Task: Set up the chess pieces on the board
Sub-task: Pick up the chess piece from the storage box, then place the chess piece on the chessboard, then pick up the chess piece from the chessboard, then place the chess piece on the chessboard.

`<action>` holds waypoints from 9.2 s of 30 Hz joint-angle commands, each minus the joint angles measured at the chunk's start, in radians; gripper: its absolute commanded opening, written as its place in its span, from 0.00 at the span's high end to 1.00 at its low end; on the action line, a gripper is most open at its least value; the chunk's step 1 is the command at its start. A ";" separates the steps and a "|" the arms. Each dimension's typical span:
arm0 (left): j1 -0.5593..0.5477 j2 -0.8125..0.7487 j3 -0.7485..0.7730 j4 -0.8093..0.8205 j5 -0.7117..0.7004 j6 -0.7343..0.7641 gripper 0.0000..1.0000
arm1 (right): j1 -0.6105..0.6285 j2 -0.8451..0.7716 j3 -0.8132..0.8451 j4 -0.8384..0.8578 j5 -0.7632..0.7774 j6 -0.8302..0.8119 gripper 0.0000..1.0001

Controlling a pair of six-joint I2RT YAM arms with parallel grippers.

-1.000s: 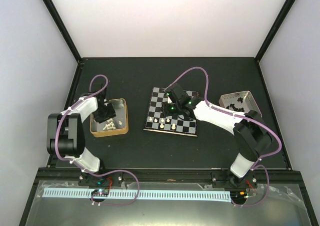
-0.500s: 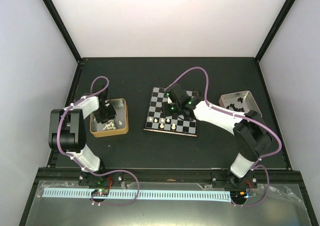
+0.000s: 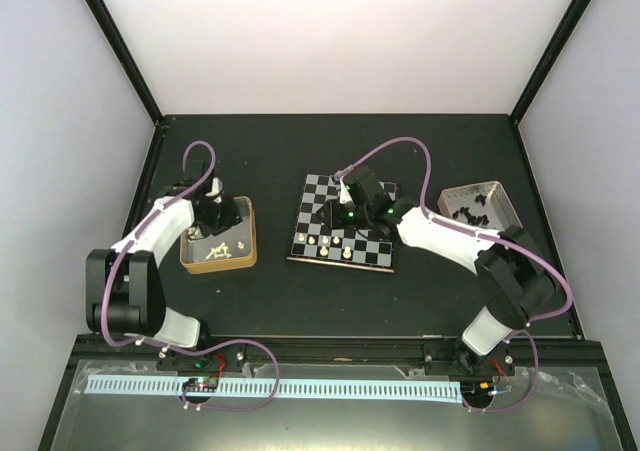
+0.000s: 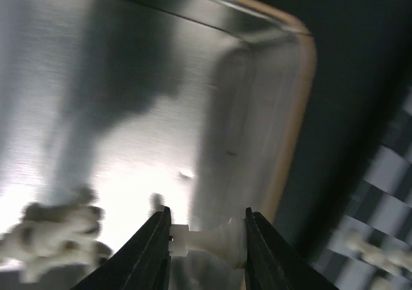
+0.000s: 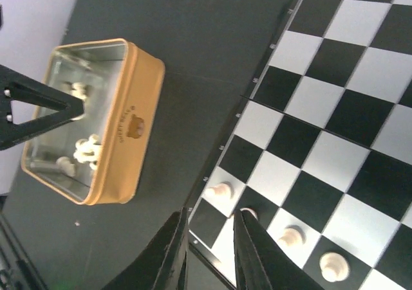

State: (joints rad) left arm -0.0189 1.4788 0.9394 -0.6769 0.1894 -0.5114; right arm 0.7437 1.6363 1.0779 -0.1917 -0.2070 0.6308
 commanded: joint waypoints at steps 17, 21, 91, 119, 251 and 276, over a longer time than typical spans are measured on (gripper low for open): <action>-0.338 -0.260 -0.136 0.542 0.531 -0.866 0.77 | 0.010 -0.256 -0.481 0.870 -0.164 0.069 0.36; -0.385 -0.257 -0.132 0.600 0.536 -0.951 0.76 | 0.016 -0.261 -0.480 0.893 -0.164 0.043 0.36; -0.435 -0.274 -0.001 0.466 0.381 -0.140 0.23 | -0.173 -0.157 -0.494 0.830 -0.508 0.981 0.99; -0.435 0.020 0.127 0.300 0.280 0.056 0.28 | -0.397 -0.055 -0.430 0.050 -0.513 0.848 0.97; -0.679 -0.171 -0.084 0.052 -0.205 0.112 0.97 | -0.244 -0.236 -0.012 -0.252 0.021 0.293 0.40; -0.647 0.224 0.139 0.013 -0.203 0.145 0.96 | -0.243 -0.321 -0.097 -0.258 0.110 0.270 0.41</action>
State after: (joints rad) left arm -0.6792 1.6760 1.0443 -0.6559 0.0025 -0.3748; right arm 0.5034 1.3346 0.9913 -0.4389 -0.1356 0.9199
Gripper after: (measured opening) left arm 0.108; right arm 0.595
